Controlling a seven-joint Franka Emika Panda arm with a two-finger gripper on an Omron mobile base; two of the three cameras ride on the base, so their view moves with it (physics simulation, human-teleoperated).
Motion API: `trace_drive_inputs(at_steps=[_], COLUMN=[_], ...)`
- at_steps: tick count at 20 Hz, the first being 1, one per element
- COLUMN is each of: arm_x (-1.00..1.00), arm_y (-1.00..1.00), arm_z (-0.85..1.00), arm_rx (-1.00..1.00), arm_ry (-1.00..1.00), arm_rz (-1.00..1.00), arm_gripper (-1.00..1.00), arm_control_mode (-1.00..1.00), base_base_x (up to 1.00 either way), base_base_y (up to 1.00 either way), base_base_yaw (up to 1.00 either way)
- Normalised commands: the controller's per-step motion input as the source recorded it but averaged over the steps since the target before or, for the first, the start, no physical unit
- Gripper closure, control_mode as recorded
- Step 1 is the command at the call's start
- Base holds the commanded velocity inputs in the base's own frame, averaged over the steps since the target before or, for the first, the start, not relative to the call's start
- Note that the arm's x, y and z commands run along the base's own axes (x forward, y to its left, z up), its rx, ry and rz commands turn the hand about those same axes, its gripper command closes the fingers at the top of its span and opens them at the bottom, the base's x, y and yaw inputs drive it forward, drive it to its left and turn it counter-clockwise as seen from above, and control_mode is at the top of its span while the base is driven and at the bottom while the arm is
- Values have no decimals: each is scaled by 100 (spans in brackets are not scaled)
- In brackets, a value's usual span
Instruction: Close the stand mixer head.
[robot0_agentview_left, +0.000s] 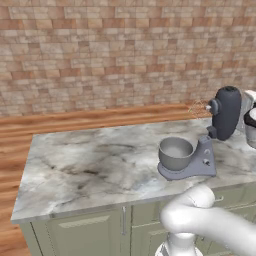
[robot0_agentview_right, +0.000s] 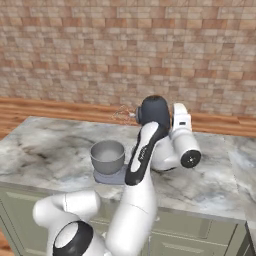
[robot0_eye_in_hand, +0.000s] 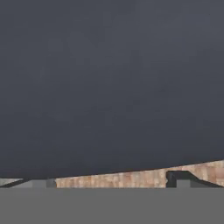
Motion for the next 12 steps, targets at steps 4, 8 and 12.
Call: trace_drive_inputs(at_steps=[4,8,12], arm_x=[-9,0,0], arm_y=[100,100,98], arm_z=[82,81,59], arm_rx=[-46,-55,-64], arm_ry=[-6,-6,-1], arm_rz=[52,42,40], arm_gripper=[-100,-100,-100], arm_control_mode=[-100,-100,-100], base_base_x=[0,0,0], base_base_y=[0,0,0], base_base_yaw=[0,0,0])
